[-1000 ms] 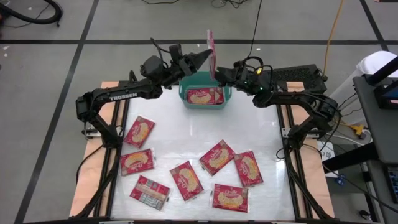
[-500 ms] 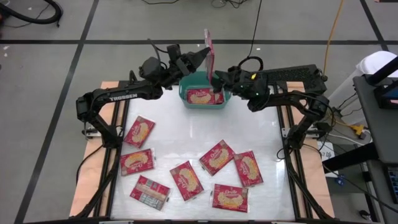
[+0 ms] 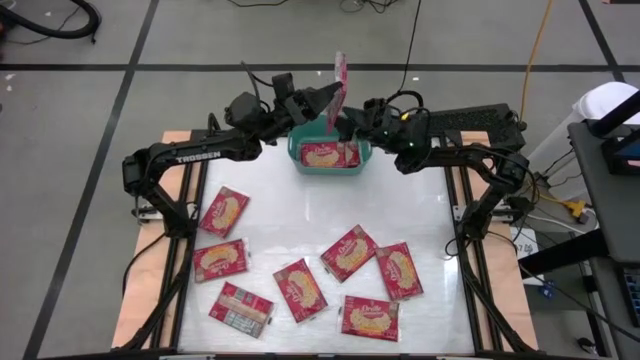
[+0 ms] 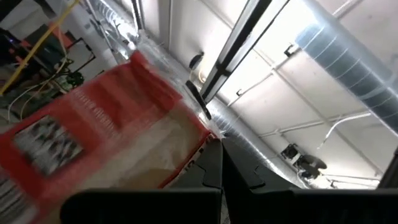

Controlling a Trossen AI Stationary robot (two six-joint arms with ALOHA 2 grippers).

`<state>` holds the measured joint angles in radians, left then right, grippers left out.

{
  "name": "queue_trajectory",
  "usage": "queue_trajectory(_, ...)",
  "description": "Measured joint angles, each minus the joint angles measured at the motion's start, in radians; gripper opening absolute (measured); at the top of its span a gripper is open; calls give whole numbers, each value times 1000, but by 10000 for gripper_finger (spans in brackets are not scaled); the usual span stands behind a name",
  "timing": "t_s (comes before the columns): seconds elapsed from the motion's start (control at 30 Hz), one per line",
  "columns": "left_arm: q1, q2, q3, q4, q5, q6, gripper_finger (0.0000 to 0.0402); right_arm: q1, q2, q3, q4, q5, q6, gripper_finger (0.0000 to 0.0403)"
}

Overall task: Sort popcorn bags into baskets
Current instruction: Put the popcorn bag into the green bin

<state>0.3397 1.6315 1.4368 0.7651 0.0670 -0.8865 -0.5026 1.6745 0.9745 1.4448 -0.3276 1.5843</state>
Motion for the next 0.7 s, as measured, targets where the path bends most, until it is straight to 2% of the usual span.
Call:
queue_trajectory(0.27, 14, 1, -1, 69, 12, -71, 0, 0, -2, 0, -47, -14, -157, 281)
queue_trajectory(0.5, 12, 2, -1, 68, 33, -95, 1, 11, 11, 1, -51, -40, -93, 281)
queue_trajectory(0.7, 32, 2, -1, 60, 118, -85, 1, 25, 9, 9, 55, 19, -106, 273)
